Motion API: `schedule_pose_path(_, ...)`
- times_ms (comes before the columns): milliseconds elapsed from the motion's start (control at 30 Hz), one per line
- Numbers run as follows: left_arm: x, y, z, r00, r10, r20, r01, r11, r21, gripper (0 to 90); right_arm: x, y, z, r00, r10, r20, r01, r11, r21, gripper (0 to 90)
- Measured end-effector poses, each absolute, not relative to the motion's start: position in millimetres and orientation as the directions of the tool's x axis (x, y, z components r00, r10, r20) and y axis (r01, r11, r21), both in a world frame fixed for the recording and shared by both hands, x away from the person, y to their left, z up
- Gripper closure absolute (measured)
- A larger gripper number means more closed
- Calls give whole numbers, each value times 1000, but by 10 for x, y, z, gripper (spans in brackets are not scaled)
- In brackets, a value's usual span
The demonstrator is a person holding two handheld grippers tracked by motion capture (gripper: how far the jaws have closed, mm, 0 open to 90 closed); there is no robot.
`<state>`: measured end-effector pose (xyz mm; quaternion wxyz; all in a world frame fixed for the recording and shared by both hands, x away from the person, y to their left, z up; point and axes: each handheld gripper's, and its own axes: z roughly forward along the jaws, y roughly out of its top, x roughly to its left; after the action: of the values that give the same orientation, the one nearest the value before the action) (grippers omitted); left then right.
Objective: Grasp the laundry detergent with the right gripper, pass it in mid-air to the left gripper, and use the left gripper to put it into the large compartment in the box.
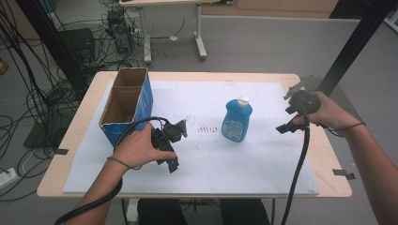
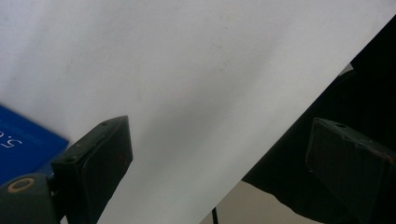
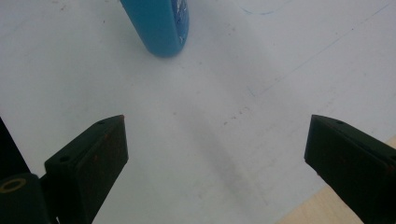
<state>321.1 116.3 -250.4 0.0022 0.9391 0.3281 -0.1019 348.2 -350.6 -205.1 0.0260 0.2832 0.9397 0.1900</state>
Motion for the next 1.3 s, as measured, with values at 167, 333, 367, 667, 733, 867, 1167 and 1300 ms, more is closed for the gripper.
schedule_pose_path(167, 3212, 1170, -2506, 763, 617, -194, 618, -784, -63, 75, 3475, -3507, -2083, -839, 541, 60, 521, 767, 374, 58)
schedule_pose_path(333, 3206, 1181, -2511, 761, 619, -194, 621, -782, -60, 75, 3472, -3508, -2120, -837, 544, 63, 524, 763, 378, 58)
schedule_pose_path(367, 3207, 1185, -2514, 759, 620, -197, 622, -781, -61, 75, 3473, -3511, -2127, -837, 543, 64, 524, 763, 379, 59)
schedule_pose_path(667, 3213, 1203, -2510, 753, 627, -201, 629, -775, -60, 74, 3458, -3507, -2206, -837, 542, 72, 525, 759, 385, 59)
schedule_pose_path(733, 3215, 1203, -2510, 752, 627, -201, 630, -775, -61, 74, 3454, -3505, -2214, -837, 543, 72, 525, 759, 386, 59)
schedule_pose_path(867, 3213, 1204, -2515, 752, 627, -203, 630, -775, -59, 74, 3444, -3511, -2245, -834, 547, 75, 530, 755, 387, 59)
schedule_pose_path(1167, 3197, 1192, -2548, 755, 626, -197, 628, -776, -58, 76, 3405, -3541, -2345, -829, 553, 84, 536, 743, 400, 58)
schedule_pose_path(1300, 3194, 1190, -2555, 754, 628, -193, 630, -774, -61, 77, 3390, -3551, -2388, -826, 557, 91, 541, 736, 408, 58)
